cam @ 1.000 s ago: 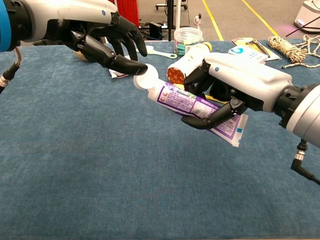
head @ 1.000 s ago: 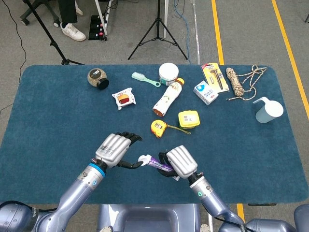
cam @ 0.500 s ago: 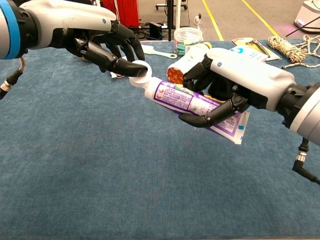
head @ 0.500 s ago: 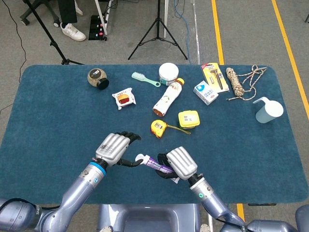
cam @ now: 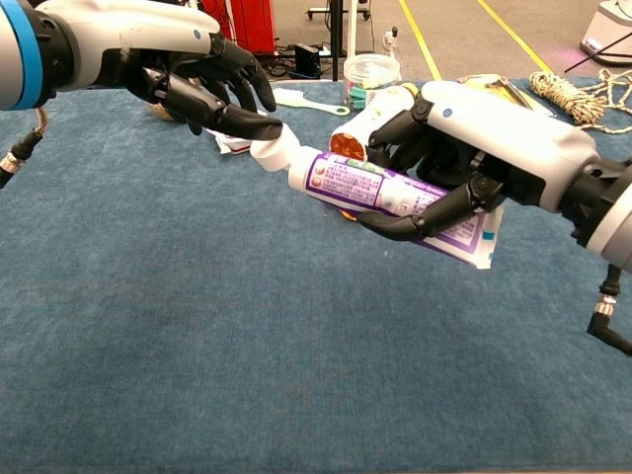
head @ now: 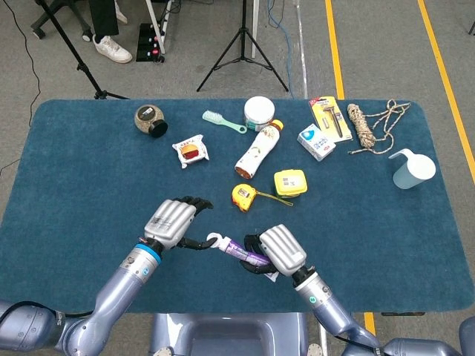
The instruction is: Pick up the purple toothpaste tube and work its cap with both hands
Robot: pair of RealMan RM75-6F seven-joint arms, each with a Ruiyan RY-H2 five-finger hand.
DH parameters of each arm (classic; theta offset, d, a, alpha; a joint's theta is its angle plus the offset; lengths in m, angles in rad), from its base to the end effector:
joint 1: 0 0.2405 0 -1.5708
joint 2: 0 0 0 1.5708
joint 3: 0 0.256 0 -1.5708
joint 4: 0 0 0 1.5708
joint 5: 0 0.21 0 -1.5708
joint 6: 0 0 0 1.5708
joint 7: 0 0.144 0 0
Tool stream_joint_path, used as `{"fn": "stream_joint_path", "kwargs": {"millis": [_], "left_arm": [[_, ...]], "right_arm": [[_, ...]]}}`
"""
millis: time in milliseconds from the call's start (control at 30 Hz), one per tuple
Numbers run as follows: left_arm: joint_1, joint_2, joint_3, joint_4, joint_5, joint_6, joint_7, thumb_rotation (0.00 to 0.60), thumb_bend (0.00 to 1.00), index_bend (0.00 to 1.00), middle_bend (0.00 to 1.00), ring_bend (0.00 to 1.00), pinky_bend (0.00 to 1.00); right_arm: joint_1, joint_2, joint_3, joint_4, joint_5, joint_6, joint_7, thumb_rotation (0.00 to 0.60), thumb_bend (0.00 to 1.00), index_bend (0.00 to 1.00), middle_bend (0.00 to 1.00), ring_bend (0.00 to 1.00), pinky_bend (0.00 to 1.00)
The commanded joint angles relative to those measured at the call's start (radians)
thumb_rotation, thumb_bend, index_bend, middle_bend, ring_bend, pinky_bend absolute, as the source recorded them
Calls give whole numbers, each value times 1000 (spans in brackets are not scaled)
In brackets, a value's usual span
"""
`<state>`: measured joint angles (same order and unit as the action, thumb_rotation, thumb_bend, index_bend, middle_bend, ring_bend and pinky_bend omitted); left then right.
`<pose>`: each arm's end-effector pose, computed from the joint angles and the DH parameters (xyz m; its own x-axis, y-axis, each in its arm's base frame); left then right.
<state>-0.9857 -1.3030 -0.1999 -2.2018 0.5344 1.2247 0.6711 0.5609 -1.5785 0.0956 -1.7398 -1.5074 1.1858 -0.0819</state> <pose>-0.0406 0.2836 0.0434 0.3592 0.4150 0.8359 0.9156 -0.3300 -0.2296 -0.1008 -0.2494 -0.0090 0.0644 -0.3010 0.9514 -0.8545 -0.5091 -0.1032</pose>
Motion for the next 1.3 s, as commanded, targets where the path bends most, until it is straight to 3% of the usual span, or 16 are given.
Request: {"fn": "stream_joint_path", "kwargs": {"millis": [33, 600, 900, 1000, 1200, 1300], "left_arm": [[-1, 1, 1, 6, -4, -2, -5, 305, 214, 208, 263, 204, 320], [-7, -24, -2, 33, -1, -11, -46, 303, 213, 208, 263, 198, 320], [68, 25, -41, 35, 94, -82, -259, 295, 214, 209, 262, 211, 321], [85, 21, -47, 54, 131, -109, -319, 253, 214, 209, 244, 207, 321], [106, -12, -62, 100, 168, -185, -452, 47, 200, 190, 178, 159, 321], [104, -23, -67, 126, 174, -219, -488, 0, 185, 179, 158, 136, 318]], "right_arm": [[-4, 5, 1, -2, -2, 3, 21, 600, 390, 862, 924, 1000, 1000], [-8, 20, 18, -31, 18, -4, 77, 600, 391, 863, 924, 1000, 1000], [-9, 0, 22, -19, 63, -34, 131, 600, 391, 863, 924, 1000, 1000], [-8, -9, 30, -18, 75, -40, 155, 600, 391, 863, 924, 1000, 1000], [2, -22, 47, -23, 95, -59, 185, 600, 391, 863, 924, 1000, 1000], [7, -25, 59, -29, 107, -66, 201, 600, 391, 863, 924, 1000, 1000]]}}
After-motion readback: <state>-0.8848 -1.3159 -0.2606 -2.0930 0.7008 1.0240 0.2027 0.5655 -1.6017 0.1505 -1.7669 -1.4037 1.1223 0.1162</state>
